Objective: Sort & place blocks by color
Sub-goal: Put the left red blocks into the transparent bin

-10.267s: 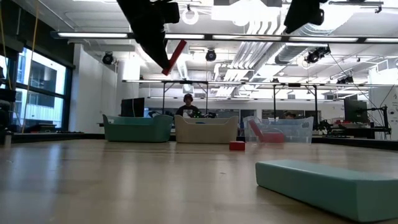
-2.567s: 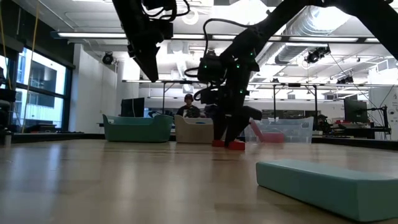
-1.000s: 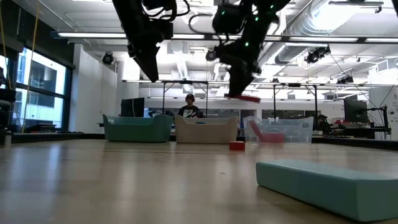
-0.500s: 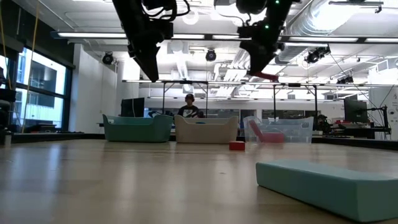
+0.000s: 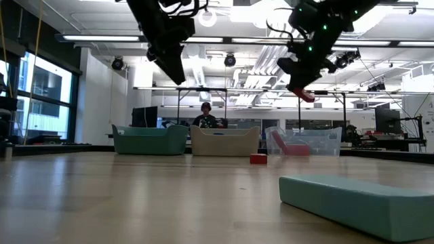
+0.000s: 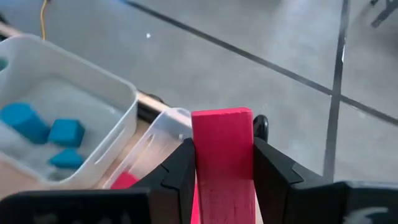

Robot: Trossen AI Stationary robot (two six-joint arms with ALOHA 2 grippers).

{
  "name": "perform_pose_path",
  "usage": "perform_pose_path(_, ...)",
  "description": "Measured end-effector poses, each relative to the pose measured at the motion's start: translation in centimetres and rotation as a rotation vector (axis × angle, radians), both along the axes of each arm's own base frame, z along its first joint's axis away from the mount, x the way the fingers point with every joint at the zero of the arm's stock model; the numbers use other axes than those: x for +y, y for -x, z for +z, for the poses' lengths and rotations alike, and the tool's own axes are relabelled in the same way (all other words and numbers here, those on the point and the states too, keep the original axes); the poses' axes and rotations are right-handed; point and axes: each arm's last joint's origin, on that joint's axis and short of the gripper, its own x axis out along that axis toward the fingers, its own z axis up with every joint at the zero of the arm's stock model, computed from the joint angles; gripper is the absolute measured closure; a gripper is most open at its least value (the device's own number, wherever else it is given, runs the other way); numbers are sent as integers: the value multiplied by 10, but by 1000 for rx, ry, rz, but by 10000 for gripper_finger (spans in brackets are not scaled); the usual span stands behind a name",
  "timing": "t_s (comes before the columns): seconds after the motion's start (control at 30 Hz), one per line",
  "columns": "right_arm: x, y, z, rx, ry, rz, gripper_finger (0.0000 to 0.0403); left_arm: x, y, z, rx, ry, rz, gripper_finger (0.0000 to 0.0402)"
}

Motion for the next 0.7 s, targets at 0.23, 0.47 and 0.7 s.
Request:
perform_pose_path(0.23,-24,9,-20,-114,59,-85,298,2,-7,5,-103,-15,28,286)
perform_pose_path(0.47,-49,16,-43,-134,-79,-30,298,4,-10,8,-155,-25,38,286)
perform_pose_path(0.7,-58,16,-68,-19,-237,14,298,4,-11,10,-182,-29,45,286)
